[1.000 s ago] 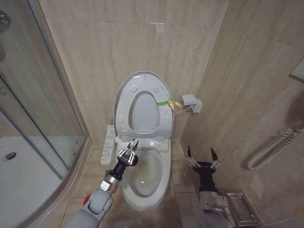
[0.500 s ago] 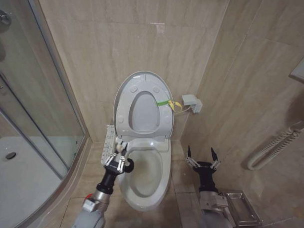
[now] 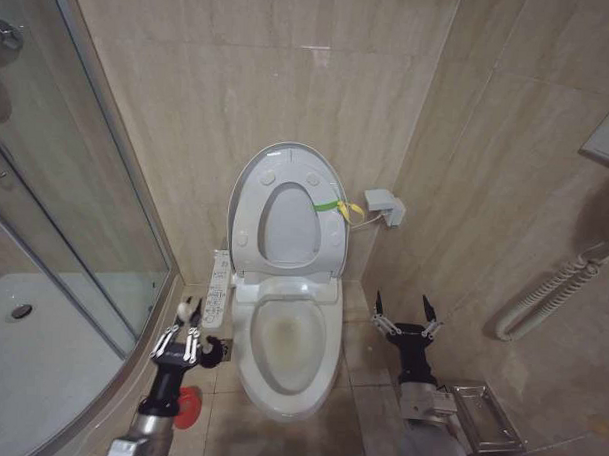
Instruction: Open the toilet lid, clean the toilet bowl with a toilet brush, close the toilet lid, and flush.
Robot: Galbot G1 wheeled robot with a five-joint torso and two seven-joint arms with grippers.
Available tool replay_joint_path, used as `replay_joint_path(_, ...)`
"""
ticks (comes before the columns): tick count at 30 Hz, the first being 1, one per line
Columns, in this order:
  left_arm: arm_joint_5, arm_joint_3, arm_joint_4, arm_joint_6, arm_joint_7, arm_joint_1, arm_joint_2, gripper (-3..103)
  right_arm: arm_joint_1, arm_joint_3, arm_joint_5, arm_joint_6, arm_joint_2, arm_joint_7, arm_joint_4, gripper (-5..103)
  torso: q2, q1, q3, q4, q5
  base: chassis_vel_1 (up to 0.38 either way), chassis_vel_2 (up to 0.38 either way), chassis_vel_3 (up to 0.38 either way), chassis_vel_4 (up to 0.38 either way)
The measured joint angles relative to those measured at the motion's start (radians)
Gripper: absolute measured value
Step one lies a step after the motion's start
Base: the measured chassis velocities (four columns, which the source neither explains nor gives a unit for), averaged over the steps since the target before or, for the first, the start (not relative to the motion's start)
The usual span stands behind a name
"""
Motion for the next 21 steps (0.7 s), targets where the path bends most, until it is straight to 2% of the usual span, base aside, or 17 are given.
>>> replay_joint_path(4,0.005,-0.042,-0.005,-0.004,-0.005,0.045,-0.016,20,0.000,0.000,0.000,0.000,0.000,0.000,0.000,100,0.000,0.000,0.000,0.0001,0.0000,0.000,0.000,0.000,0.000)
replay_joint_path(10,0.004,-0.100,0.082,-0.059,-0.022,0.053,-0.033,20,0.000,0.000,0.000,0.000,0.000,0.000,0.000,100,0.000,0.000,0.000,0.0001,0.0000,0.000,0.000,0.000,0.000)
replay_joint_path(13,-0.007,-0.116,0.163,-0.091,-0.027,0.024,-0.035,20,0.000,0.000,0.000,0.000,0.000,0.000,0.000,100,0.000,0.000,0.000,0.0000,0.0000,0.000,0.000,0.000,0.000)
replay_joint_path(18,-0.064,-0.125,0.262,-0.147,0.019,-0.037,-0.028,20,0.000,0.000,0.000,0.000,0.000,0.000,0.000,100,0.000,0.000,0.000,0.0000,0.0000,0.000,0.000,0.000,0.000)
replay_joint_path(21,-0.089,-0.114,0.308,-0.156,0.022,-0.074,-0.022,20,0.000,0.000,0.000,0.000,0.000,0.000,0.000,100,0.000,0.000,0.000,0.0000,0.0000,0.000,0.000,0.000,0.000)
